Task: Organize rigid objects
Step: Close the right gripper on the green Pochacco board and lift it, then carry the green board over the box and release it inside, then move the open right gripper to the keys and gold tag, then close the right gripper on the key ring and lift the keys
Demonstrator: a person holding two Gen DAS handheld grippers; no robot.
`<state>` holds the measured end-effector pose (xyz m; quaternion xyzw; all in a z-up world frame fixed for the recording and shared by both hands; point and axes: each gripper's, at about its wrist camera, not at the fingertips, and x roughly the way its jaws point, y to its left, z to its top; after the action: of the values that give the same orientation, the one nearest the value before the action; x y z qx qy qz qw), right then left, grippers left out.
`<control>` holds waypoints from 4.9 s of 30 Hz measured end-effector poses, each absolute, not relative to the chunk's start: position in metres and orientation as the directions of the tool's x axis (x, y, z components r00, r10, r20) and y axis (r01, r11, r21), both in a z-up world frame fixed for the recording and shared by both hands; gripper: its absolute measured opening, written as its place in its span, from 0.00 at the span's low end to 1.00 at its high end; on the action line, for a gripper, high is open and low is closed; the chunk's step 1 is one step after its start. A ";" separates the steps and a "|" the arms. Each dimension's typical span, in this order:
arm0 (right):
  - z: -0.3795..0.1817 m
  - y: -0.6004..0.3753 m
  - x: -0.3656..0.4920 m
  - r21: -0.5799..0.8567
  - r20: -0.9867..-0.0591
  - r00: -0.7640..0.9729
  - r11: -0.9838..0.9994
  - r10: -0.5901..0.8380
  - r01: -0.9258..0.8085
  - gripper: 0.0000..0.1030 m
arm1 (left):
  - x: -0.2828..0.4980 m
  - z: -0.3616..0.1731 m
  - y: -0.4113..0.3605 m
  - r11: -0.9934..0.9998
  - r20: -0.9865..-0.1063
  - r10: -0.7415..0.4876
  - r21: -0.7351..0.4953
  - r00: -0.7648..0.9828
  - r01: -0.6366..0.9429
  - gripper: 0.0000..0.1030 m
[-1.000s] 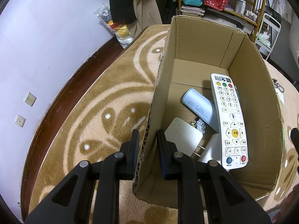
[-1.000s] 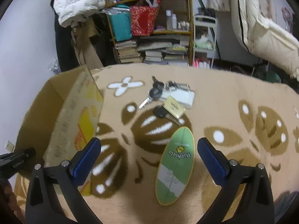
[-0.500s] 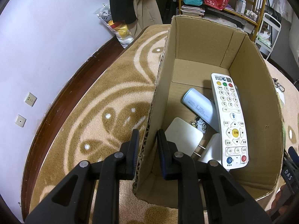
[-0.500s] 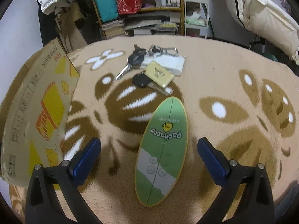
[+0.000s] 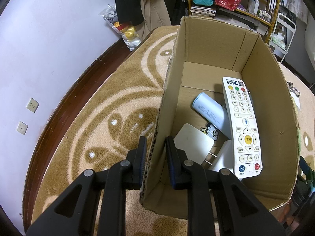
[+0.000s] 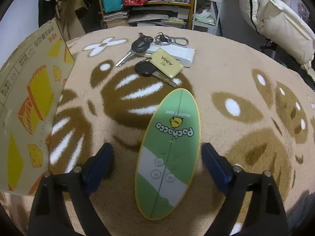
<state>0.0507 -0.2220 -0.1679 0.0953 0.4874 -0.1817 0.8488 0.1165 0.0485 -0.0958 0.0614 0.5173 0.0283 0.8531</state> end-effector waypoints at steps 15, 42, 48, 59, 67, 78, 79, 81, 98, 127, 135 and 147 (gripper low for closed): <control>-0.158 -0.233 0.042 -0.012 -0.843 0.475 0.891 -0.253 0.453 0.60 | 0.117 -0.096 0.048 0.991 -0.879 0.112 0.134 0.463 0.015 0.18; -0.081 -0.184 0.052 0.145 -0.712 0.696 0.951 -0.090 0.272 0.60 | 0.117 -0.096 0.049 0.991 -0.879 0.112 0.134 0.463 0.015 0.19; -0.060 -0.170 0.056 0.162 -0.670 0.740 0.961 -0.058 0.223 0.60 | 0.117 -0.096 0.048 0.991 -0.879 0.112 0.134 0.463 0.015 0.19; -0.040 -0.132 0.066 0.191 -0.626 0.778 0.978 0.056 0.083 0.60 | 0.117 -0.096 0.048 0.991 -0.879 0.112 0.134 0.463 0.015 0.19; -0.044 -0.114 0.072 0.213 -0.632 0.761 0.977 0.144 -0.008 0.60 | 0.117 -0.094 0.047 0.991 -0.880 0.109 0.130 0.463 0.013 0.19; -0.053 -0.106 0.082 0.218 -0.647 0.737 0.974 0.195 -0.066 0.60 | 0.117 -0.094 0.047 0.991 -0.879 0.110 0.131 0.464 0.014 0.19; -0.052 -0.106 0.083 0.214 -0.649 0.736 0.975 0.192 -0.066 0.60 | 0.118 -0.094 0.046 0.991 -0.879 0.114 0.136 0.463 0.014 0.19; -0.051 -0.107 0.085 0.208 -0.648 0.737 0.976 0.189 -0.067 0.64 | 0.118 -0.094 0.044 0.989 -0.877 0.122 0.144 0.464 0.012 0.19; -0.036 -0.205 0.132 0.082 -0.620 0.783 0.989 -0.045 0.121 0.86 | 0.122 -0.097 0.039 0.986 -0.872 0.138 0.164 0.470 0.014 0.19; -0.143 -0.306 0.188 0.186 -0.788 0.615 0.935 -0.041 0.301 0.34 | 0.122 -0.099 0.033 0.981 -0.866 0.166 0.194 0.473 0.012 0.20; -0.137 -0.299 0.186 0.135 -0.766 0.637 0.947 -0.088 0.293 0.03 | 0.122 -0.100 0.035 0.981 -0.865 0.166 0.195 0.474 0.013 0.20; -0.086 -0.294 0.160 0.224 -0.665 0.744 0.932 -0.068 0.285 0.03 | 0.121 -0.100 0.034 0.981 -0.865 0.166 0.195 0.473 0.013 0.20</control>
<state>0.1605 -0.2944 -0.0858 0.1575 0.3449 -0.0960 0.9204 0.1214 0.0341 -0.1003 0.0874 0.5114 0.0449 0.8537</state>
